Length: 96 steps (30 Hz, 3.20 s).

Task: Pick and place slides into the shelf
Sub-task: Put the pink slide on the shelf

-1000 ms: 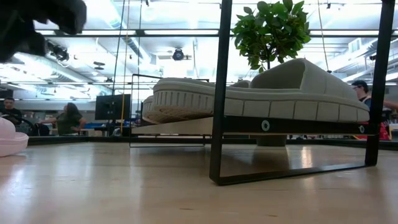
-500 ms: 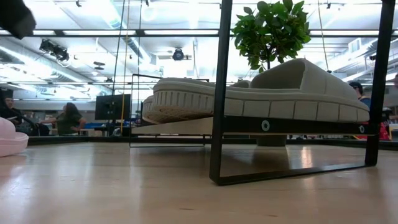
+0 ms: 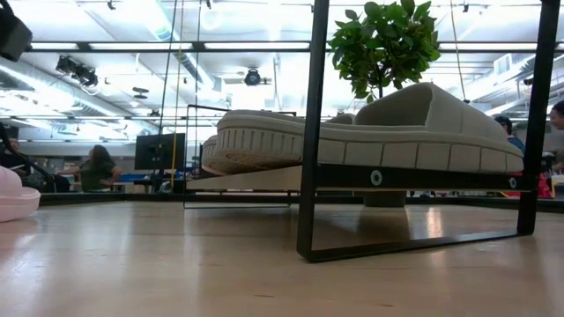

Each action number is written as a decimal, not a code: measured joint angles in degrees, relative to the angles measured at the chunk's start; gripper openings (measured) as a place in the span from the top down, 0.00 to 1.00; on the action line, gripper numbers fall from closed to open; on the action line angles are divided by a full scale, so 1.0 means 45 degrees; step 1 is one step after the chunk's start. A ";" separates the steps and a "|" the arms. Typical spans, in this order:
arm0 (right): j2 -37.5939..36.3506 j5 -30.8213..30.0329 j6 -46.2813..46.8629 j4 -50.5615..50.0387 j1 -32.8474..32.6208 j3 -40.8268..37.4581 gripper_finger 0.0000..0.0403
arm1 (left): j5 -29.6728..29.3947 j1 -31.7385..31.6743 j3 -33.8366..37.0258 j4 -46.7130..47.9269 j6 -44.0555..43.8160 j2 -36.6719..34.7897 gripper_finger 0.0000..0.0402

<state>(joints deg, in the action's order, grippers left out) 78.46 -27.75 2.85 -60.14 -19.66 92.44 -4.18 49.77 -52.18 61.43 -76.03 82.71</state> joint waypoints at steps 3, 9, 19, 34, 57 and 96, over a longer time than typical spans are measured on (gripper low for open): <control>-0.0004 0.0000 0.0000 0.0000 0.0000 0.0000 0.50 | -0.0021 0.0012 0.0004 0.0025 0.0010 0.0146 0.67; -0.0005 0.0000 0.0000 0.0001 0.0000 0.0000 0.50 | -0.0190 -0.0090 0.0004 0.0218 -0.0123 0.0143 0.65; -0.0004 -0.0005 -0.0092 0.0004 0.0005 0.0000 0.50 | -0.0851 -0.0105 0.0004 0.0442 -0.0175 0.0361 0.67; -0.0005 -0.0005 0.0119 0.0005 0.0005 0.0000 0.50 | -0.1308 -0.0598 -0.0308 0.1320 0.1204 0.1348 0.97; -0.0005 0.2359 0.4782 0.0452 0.1773 -0.0005 0.56 | -0.8400 -0.1952 -0.9370 0.6365 0.6844 0.1394 0.99; 0.1906 0.6822 1.2507 0.5569 0.4460 -0.0005 0.45 | -1.2783 -0.3654 -1.0595 0.0376 2.2192 0.1882 0.99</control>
<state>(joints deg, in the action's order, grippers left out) 87.03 2.95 59.13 -35.08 0.41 92.42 -61.70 33.33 -99.85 63.12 23.83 91.18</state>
